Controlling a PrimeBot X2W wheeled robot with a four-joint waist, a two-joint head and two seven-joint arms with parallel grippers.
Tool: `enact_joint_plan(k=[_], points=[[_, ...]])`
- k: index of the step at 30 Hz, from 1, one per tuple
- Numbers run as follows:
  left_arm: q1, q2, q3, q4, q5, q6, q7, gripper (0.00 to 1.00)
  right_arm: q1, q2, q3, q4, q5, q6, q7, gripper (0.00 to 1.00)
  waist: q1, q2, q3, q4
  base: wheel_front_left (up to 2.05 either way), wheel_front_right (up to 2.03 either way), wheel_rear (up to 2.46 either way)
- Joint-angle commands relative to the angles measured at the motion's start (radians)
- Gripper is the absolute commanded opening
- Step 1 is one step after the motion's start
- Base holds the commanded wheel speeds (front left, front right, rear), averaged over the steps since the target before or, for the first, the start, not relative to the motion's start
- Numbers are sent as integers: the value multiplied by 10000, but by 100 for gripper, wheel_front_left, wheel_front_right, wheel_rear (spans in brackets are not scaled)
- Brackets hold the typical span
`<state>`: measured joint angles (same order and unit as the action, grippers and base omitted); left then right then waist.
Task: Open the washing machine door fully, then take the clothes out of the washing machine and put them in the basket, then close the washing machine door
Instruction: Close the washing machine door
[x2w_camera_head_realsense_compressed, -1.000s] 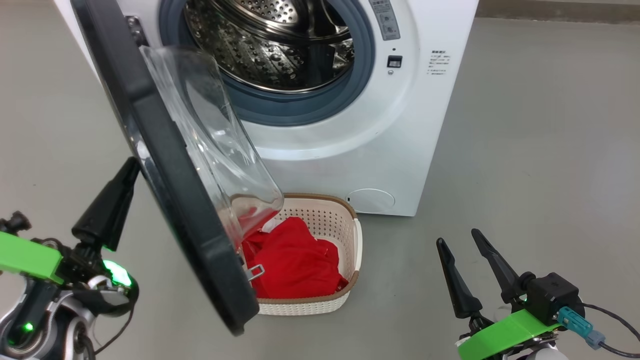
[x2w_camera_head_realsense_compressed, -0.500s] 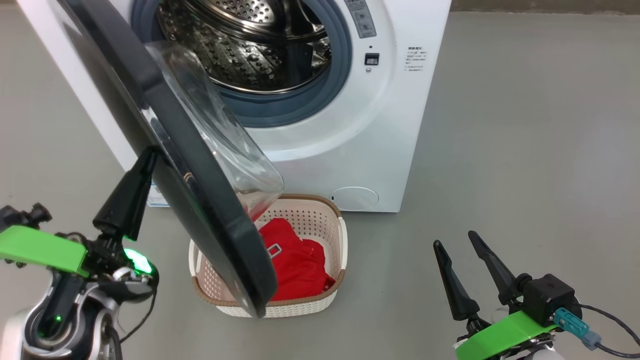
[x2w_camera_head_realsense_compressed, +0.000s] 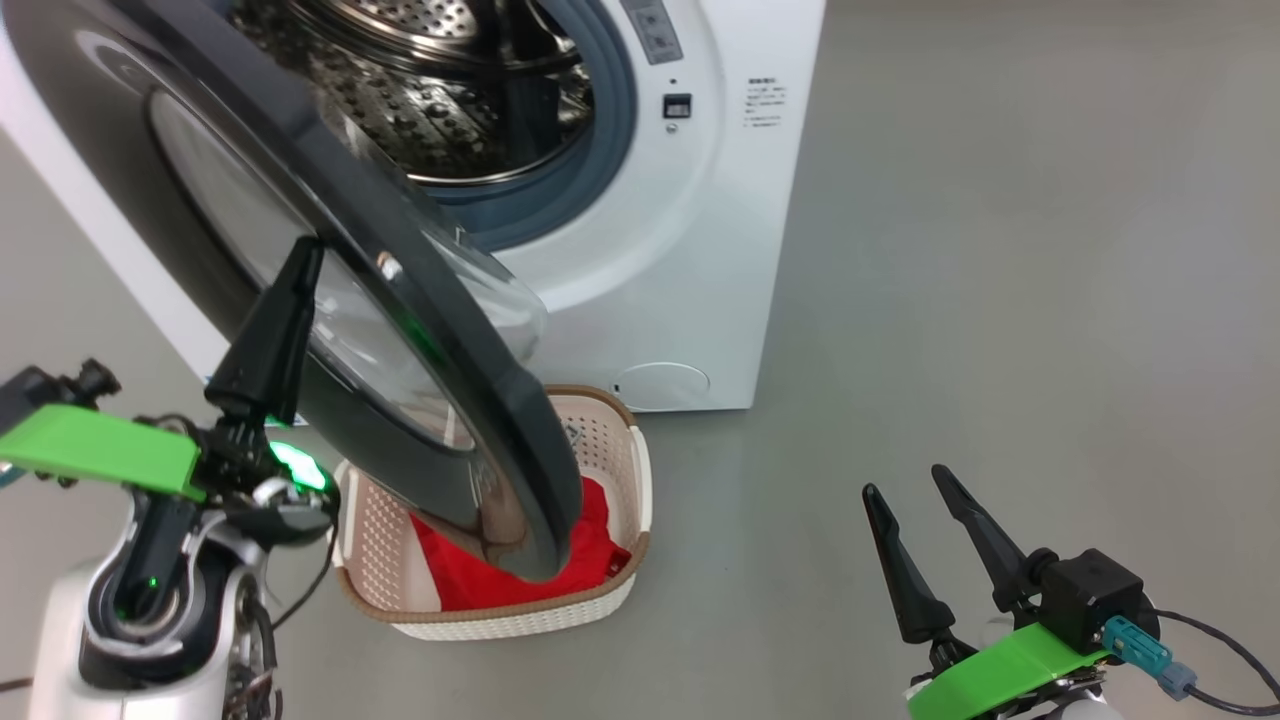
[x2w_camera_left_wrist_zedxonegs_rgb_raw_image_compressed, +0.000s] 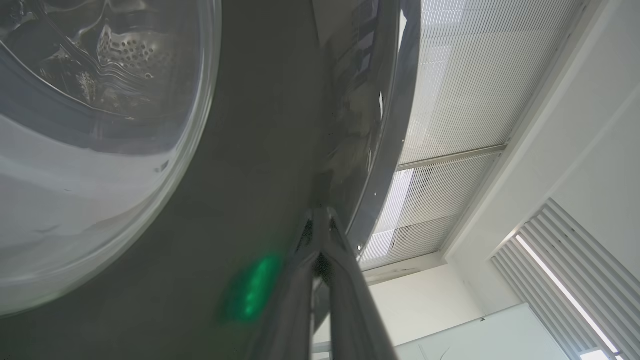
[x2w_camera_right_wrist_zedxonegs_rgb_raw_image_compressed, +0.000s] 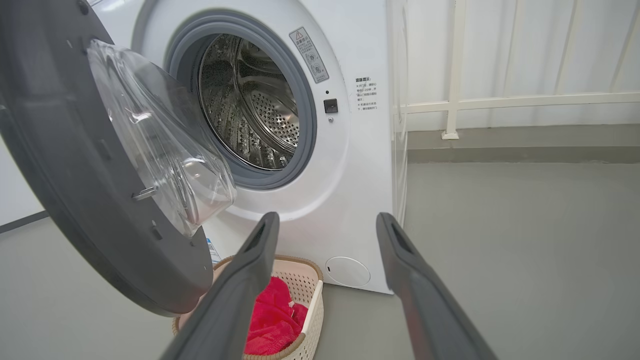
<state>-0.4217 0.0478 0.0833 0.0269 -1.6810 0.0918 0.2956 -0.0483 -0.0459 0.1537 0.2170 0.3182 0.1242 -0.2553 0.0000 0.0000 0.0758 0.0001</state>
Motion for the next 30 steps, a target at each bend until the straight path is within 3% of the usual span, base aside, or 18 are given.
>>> enact_joint_plan(k=[1,30], points=[[-517,124,174,-113,135,-158,-75,0,-460,-43,252,-243,90,65,-65,100,0,0,136,-162,0,0,0],[-2819,47,-81,2617,446,-1394,-1346,0,-806,-43,357,-335,133,65,-65,100,0,0,757,-1344,0,0,0]])
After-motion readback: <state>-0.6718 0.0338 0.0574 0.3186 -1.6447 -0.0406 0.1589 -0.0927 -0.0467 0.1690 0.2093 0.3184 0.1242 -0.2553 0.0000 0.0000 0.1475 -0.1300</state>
